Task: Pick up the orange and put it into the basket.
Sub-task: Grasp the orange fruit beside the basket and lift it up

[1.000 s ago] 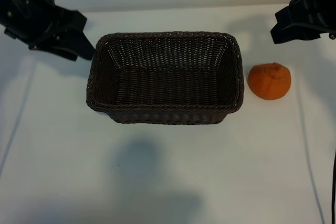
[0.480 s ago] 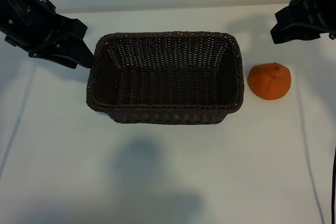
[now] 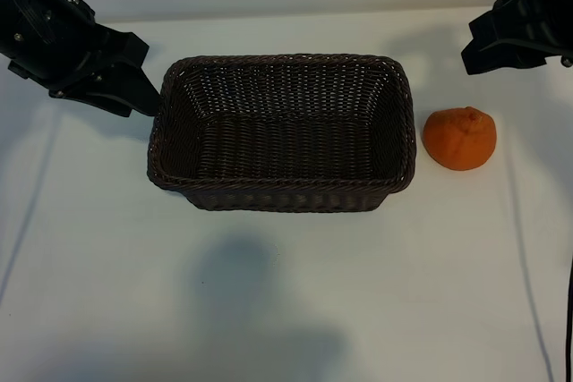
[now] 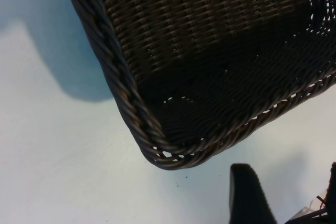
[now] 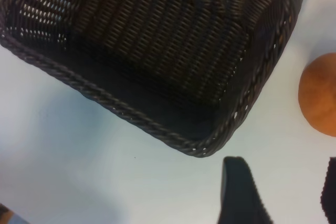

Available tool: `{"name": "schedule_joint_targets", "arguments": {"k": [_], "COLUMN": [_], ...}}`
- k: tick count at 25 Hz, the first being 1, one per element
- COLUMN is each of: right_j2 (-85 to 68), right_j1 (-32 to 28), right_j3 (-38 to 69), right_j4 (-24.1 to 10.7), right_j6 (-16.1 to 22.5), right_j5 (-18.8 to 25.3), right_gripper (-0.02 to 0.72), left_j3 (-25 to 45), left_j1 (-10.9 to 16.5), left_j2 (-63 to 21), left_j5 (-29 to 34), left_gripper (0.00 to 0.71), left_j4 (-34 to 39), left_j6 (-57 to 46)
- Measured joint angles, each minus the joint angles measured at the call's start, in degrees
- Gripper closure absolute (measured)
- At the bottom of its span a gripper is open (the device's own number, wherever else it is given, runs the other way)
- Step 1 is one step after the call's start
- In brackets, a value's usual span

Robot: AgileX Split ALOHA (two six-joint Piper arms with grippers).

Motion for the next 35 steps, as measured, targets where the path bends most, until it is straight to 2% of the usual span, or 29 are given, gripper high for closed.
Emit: {"name": "schedule_joint_targets", "arguments": {"k": [6, 11, 16, 22, 25, 28, 30, 35], "right_j2": [0.00, 0.00, 1.33, 7.41, 10.74, 13.91, 15.69, 20.00], "right_j1": [0.00, 0.00, 0.00, 0.00, 0.00, 0.00, 0.00, 0.00], "right_j3": [0.00, 0.00, 0.00, 0.00, 0.00, 0.00, 0.00, 0.00], "right_j4": [-0.05, -0.81, -7.04, -12.26, -16.70, -20.22, -21.23, -21.23], "right_j6": [-0.14, -3.07, -2.56, -1.39, 1.61, 4.54, 5.56, 6.67], "right_j5": [-0.26, -0.44, -1.59, -4.45, -6.04, -6.34, -6.34, -7.09], "right_gripper": [0.312, 0.344, 0.337, 0.213, 0.165, 0.149, 0.146, 0.146], "left_j3": [0.00, 0.00, 0.00, 0.00, 0.00, 0.00, 0.00, 0.00], "left_j1": [0.00, 0.00, 0.00, 0.00, 0.00, 0.00, 0.00, 0.00], "left_j2": [0.00, 0.00, 0.00, 0.00, 0.00, 0.00, 0.00, 0.00], "left_j5": [0.00, 0.00, 0.00, 0.00, 0.00, 0.00, 0.00, 0.00], "left_gripper": [0.301, 0.301, 0.301, 0.301, 0.301, 0.301, 0.301, 0.301], "left_j4": [0.00, 0.00, 0.00, 0.00, 0.00, 0.00, 0.00, 0.00], "left_j6": [0.04, 0.32, 0.65, 1.40, 1.90, 2.08, 2.08, 2.08]}}
